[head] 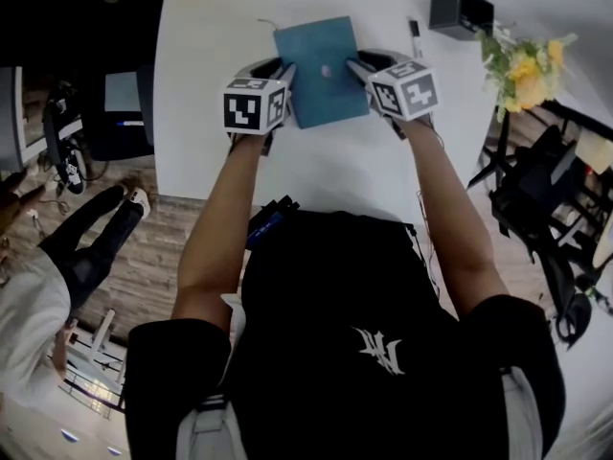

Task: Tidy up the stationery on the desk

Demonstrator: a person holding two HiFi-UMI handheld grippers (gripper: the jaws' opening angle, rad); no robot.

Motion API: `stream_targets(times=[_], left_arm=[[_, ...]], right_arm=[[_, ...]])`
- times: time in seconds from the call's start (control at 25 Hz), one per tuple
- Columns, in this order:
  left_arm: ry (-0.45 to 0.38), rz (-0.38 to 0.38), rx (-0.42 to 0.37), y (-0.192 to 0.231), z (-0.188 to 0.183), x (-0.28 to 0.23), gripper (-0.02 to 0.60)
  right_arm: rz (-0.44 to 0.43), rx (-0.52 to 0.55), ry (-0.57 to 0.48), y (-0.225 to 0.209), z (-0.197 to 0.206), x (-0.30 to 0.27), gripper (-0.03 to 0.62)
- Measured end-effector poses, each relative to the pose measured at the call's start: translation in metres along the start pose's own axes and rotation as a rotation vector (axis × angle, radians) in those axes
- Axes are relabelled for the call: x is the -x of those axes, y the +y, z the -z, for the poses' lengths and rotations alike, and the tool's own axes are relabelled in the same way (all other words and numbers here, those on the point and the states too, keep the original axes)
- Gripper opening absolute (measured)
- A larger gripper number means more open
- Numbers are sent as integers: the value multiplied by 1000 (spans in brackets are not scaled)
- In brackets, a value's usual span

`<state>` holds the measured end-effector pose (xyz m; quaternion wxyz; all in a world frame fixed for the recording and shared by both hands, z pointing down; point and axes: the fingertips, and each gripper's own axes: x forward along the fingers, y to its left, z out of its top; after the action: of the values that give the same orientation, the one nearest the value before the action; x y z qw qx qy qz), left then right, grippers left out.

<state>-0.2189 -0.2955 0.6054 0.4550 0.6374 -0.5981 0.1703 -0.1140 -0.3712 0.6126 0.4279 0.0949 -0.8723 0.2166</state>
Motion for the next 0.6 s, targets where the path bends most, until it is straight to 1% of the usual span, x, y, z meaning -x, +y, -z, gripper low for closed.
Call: stream_targets(times=[0.12,0.28,0.48,0.6], left_arm=[[32,23,-24,-2,11,5,107],[73,64,-105,-8,28,11,107],[127,134,-131,-15,53,22,94],[166,170,-162,-22,67,25,87]], right_arm=[[-5,-21,10,13,15,3,121],[11,-31,29,33,35,11,121],[21,-66,31,58,67,21,121],[38,-88,36,67,84,26,121]])
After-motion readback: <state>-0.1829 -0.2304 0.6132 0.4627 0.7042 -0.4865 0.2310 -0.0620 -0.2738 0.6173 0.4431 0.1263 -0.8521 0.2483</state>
